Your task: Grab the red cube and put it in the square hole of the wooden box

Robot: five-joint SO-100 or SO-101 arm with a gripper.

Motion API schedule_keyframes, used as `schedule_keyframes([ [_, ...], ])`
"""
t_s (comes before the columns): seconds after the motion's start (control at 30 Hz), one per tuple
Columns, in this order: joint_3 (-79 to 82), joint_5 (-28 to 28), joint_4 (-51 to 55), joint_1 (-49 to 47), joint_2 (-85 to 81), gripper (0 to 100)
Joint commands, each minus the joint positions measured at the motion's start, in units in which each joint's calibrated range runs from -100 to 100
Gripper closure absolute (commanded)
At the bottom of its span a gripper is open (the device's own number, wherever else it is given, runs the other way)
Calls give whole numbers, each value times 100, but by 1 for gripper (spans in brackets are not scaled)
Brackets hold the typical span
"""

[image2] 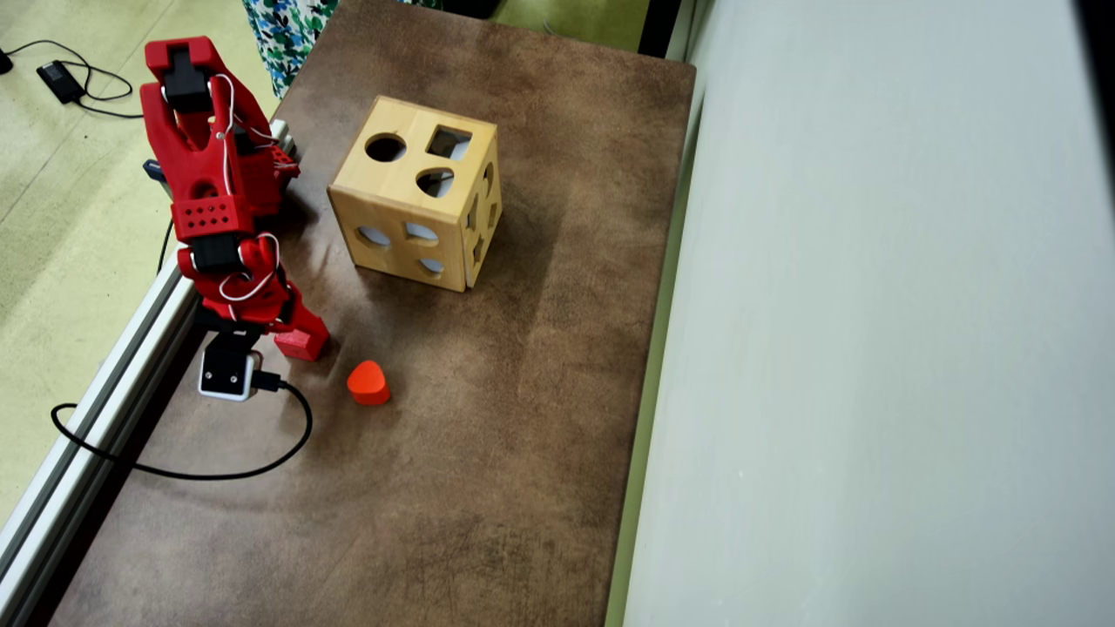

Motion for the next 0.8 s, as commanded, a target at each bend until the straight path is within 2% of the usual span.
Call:
schedule_keyframes([
  [0.0,-21,20,-60,12,-9,69],
  [0.53,-21,15,-68,-55,34,69],
  [0.77,-102,10,-68,-55,552,69],
])
